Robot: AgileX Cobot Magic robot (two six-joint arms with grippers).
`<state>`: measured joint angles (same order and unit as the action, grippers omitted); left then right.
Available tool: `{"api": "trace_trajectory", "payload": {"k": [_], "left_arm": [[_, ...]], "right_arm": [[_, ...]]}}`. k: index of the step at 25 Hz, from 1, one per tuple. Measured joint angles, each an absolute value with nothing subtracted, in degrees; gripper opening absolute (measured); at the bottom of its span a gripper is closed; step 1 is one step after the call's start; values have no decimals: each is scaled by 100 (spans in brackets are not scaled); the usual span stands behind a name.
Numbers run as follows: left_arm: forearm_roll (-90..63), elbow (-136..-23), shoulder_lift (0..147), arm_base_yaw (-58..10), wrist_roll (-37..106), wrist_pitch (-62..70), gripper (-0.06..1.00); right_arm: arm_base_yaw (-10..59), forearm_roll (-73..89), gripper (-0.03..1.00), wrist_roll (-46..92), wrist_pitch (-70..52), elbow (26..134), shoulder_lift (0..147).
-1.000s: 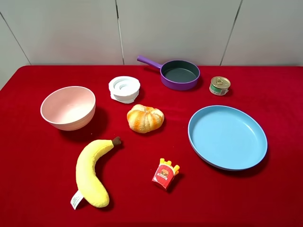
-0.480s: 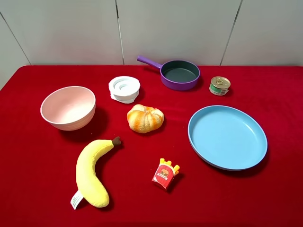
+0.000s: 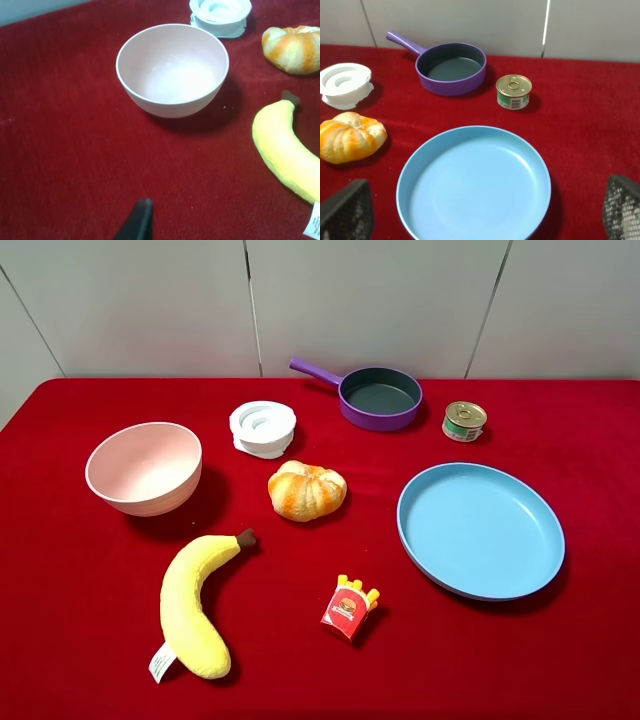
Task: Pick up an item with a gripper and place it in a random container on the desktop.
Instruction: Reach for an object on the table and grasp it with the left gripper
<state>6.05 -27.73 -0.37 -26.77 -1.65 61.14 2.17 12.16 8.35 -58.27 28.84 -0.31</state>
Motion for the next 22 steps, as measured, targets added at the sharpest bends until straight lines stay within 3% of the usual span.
{"api": "trace_trajectory", "payload": {"k": [7,22], "left_arm": [[600,-2788,258,-2677,-163,6061,95],[600,-3479,2826,-2677,-163,4912,94]], "right_arm": [[217,1216,69,835,-5827,2884,-31],[217,1216,69,835,-5827,2884,-31]]}}
